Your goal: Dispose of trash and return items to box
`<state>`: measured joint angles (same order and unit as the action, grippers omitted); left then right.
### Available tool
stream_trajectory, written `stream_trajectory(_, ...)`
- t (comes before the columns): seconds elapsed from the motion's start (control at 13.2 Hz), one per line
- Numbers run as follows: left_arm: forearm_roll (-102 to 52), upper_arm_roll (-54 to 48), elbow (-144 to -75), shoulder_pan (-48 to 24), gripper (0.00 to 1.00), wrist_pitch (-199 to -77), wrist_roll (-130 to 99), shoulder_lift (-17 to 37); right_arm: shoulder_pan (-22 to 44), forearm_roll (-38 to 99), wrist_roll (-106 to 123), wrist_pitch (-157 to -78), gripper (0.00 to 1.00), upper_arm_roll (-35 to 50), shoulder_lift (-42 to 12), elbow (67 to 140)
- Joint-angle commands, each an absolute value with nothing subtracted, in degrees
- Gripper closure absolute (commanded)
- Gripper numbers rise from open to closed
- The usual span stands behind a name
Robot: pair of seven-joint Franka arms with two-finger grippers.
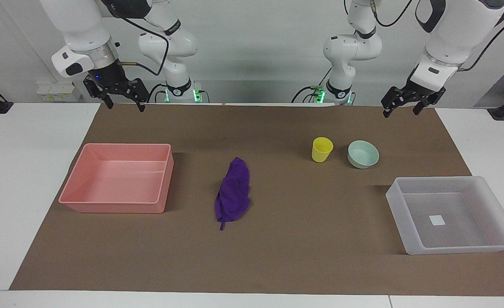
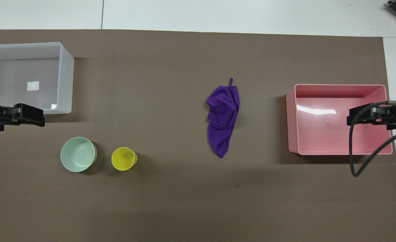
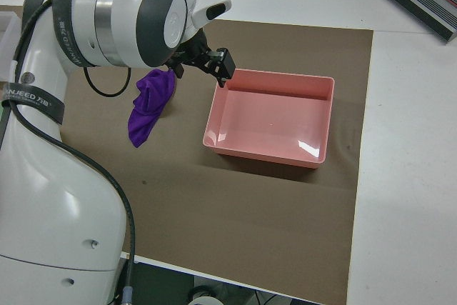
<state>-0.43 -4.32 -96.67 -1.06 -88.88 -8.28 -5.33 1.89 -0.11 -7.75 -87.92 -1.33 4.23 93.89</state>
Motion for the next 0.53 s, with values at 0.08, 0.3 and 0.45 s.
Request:
stream_trajectory(0.08, 0.18, -4.31, -96.07, -0.97, 0.00, -87.89, -8.17, -5.19, 0.97, 0.79, -6.15, -89.03, 0.00, -1.23, 5.27, 95.10)
stream_trajectory(0.3, -0.09, -4.31, -95.98, -0.62, 0.00, -87.37, -8.17, -5.27, 1.05, 0.79, -6.15, -89.03, 0.00, -1.23, 5.36, 95.27)
stream_trajectory(0.45, -0.17, -4.31, -96.50, -0.70, 0.00, -86.40, -8.09, -5.18, 1.05, 0.79, -6.24, -89.12, 0.00, -1.23, 5.36, 95.19)
